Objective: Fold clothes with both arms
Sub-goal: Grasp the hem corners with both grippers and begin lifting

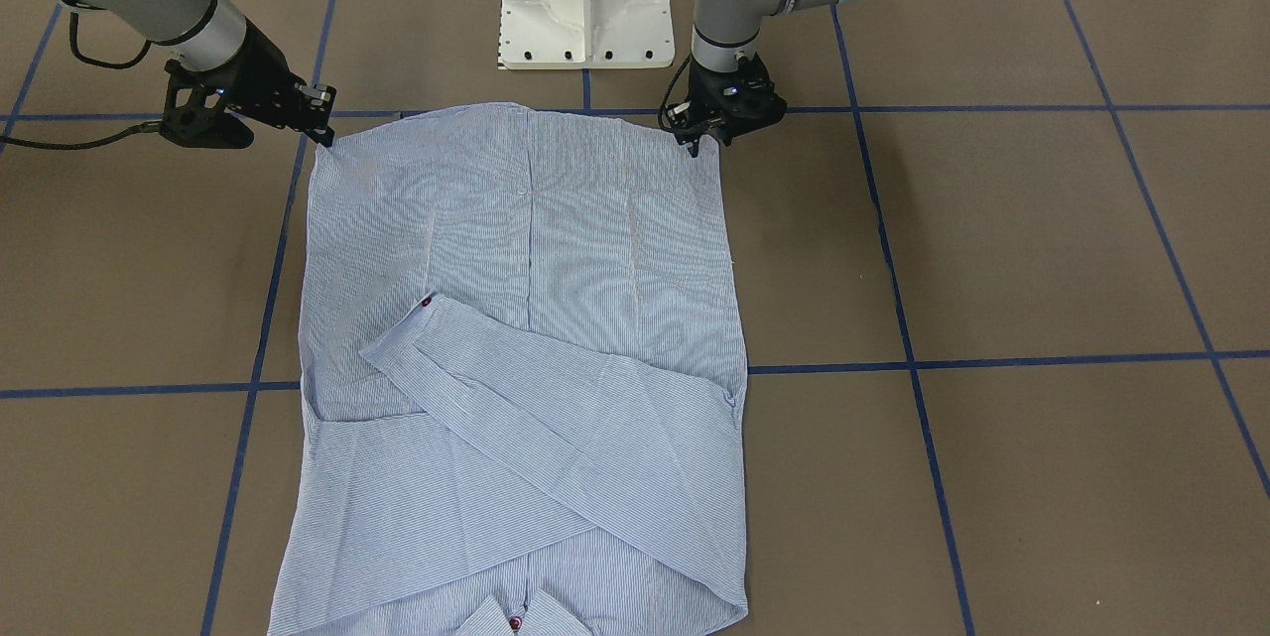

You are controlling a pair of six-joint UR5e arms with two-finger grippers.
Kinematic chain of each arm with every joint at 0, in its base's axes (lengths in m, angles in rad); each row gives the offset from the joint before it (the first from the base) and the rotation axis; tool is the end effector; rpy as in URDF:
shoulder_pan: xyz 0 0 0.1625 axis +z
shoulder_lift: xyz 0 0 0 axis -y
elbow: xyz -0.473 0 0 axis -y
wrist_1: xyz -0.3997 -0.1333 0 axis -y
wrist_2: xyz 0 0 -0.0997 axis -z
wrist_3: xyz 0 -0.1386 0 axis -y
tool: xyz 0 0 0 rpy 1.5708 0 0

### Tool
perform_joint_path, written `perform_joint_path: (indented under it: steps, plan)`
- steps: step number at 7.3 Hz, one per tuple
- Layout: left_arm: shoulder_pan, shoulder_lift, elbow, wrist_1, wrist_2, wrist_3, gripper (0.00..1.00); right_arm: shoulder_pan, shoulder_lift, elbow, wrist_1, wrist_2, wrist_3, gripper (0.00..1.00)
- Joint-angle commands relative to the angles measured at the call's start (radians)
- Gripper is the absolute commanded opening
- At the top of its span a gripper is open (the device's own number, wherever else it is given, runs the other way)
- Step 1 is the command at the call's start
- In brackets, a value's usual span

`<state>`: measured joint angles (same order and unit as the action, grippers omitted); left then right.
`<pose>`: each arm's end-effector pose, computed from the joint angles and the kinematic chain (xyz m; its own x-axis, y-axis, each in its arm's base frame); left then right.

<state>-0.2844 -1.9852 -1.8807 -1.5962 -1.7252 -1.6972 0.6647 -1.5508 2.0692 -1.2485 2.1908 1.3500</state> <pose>0.5983 -0.2916 0.3629 0.6746 -0.3270 -0.6618 0.2638 0.9441 -0.1976 -0.3667 -0.3544 0.4383 0.5475 0.2026 0.8119 -0.0424 0.9757 -0.2149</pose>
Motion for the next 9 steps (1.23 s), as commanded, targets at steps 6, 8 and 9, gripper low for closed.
perform_joint_path:
  steps: [6, 8, 9]
  plan:
    - [0.001, 0.000, -0.003, 0.001, 0.000, 0.001, 0.17, 0.016, -0.002, -0.009, -0.002, 0.001, -0.002, 0.00]
    - [-0.001, 0.000, -0.008, 0.001, -0.002, -0.005, 0.00, 0.018, -0.002, -0.009, 0.000, 0.001, -0.003, 0.00]
    - [-0.002, 0.002, -0.014, 0.004, -0.004, -0.009, 0.00, 0.016, -0.002, -0.009, -0.002, 0.001, -0.002, 0.00]
